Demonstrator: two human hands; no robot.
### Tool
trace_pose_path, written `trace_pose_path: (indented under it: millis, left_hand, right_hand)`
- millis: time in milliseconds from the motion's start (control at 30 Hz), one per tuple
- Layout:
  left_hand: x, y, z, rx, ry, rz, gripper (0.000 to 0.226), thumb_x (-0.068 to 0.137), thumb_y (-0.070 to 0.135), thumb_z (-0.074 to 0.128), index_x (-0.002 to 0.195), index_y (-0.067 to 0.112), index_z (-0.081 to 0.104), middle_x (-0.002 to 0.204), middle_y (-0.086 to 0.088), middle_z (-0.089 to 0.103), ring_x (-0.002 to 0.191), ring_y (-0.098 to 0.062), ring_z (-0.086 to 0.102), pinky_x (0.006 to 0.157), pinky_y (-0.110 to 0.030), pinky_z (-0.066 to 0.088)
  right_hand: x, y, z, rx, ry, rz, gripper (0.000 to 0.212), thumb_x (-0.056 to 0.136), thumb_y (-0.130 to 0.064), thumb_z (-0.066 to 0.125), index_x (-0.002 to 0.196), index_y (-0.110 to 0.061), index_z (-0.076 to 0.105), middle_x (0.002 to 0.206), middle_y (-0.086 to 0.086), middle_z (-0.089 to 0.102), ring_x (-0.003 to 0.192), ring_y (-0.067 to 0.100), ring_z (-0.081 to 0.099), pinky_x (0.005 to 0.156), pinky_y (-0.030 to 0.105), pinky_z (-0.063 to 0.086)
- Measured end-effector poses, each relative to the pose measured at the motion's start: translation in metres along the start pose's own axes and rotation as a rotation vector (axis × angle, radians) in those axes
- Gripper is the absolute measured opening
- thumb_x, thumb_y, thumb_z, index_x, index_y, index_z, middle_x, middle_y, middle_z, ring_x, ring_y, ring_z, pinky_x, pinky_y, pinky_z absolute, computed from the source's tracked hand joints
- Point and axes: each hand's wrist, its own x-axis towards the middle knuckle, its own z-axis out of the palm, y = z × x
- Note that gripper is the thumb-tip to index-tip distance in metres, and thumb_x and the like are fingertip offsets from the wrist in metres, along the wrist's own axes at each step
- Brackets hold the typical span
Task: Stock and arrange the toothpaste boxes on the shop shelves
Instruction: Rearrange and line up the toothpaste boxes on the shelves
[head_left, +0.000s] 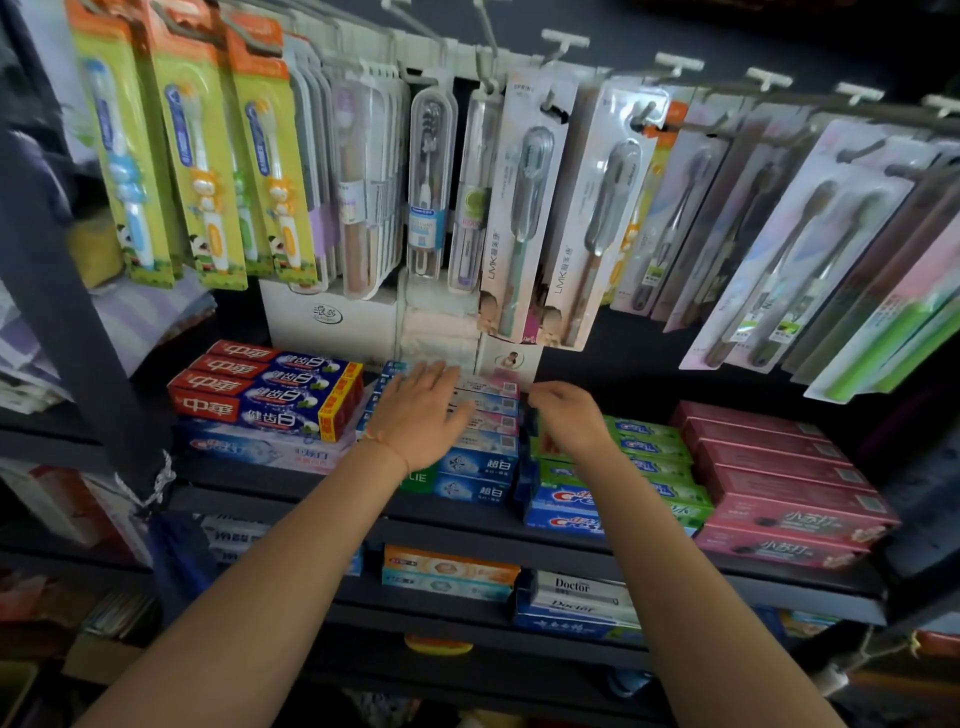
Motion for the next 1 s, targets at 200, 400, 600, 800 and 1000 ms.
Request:
trace_pose_path:
  millis: [200, 400, 600, 800, 1000]
  left_hand:
    - [0.017, -0.002, 0.016, 0.104, -0.145, -0.088, 0.075, 0.099, 0.064, 0.019, 0.159, 0.023, 0.004, 0.166, -0.003, -0.003, 0.153, -0.023, -0.006, 0.123, -0.046, -0.004]
    - [0.017, -0.004, 0.025, 0.108, -0.084, -0.103, 0.073, 0.099, 0.063, 0.019, 0.159, 0.023, 0.009, 0.167, -0.002, 0.002, 0.153, -0.023, -0.002, 0.123, -0.046, -0.003]
    - [0.016, -0.003, 0.023, 0.097, -0.072, -0.1, 0.07, 0.1, 0.059, 0.022, 0.159, 0.022, 0.012, 0.167, -0.003, 0.005, 0.153, -0.023, 0.0, 0.122, -0.046, -0.003]
    - [0.018, -0.004, 0.026, 0.104, -0.065, -0.096, 0.069, 0.1, 0.059, 0.019, 0.159, 0.023, 0.012, 0.167, -0.001, 0.004, 0.153, -0.022, 0.0, 0.122, -0.046, -0.002]
    - [0.018, -0.005, 0.027, 0.108, -0.063, -0.095, 0.069, 0.1, 0.059, 0.019, 0.159, 0.022, 0.012, 0.167, -0.002, 0.004, 0.153, -0.023, -0.001, 0.123, -0.047, -0.001]
  right_hand:
    - [0.015, -0.003, 0.008, 0.166, 0.057, 0.097, 0.023, 0.097, -0.027, 0.052, 0.082, -0.016, 0.065, 0.082, 0.003, 0.064, 0.075, 0.02, 0.06, 0.079, 0.043, 0.054]
    - [0.017, -0.021, 0.038, 0.106, -0.125, 0.128, 0.045, 0.092, -0.046, 0.051, 0.116, -0.013, 0.068, 0.114, 0.007, 0.069, 0.105, 0.024, 0.064, 0.099, 0.043, 0.049]
    - [0.017, -0.032, 0.049, 0.145, -0.084, 0.194, 0.043, 0.097, -0.031, 0.054, 0.13, -0.005, 0.057, 0.128, 0.015, 0.061, 0.117, 0.032, 0.059, 0.09, 0.035, 0.05]
    - [0.027, -0.044, 0.049, 0.105, -0.098, 0.263, 0.028, 0.098, -0.031, 0.041, 0.1, -0.012, 0.061, 0.123, 0.015, 0.064, 0.111, 0.032, 0.061, 0.098, 0.04, 0.05]
    - [0.025, -0.042, 0.044, 0.013, -0.123, 0.262, 0.034, 0.104, -0.031, 0.033, 0.11, -0.008, 0.057, 0.085, 0.006, 0.06, 0.083, 0.019, 0.059, 0.092, 0.031, 0.047]
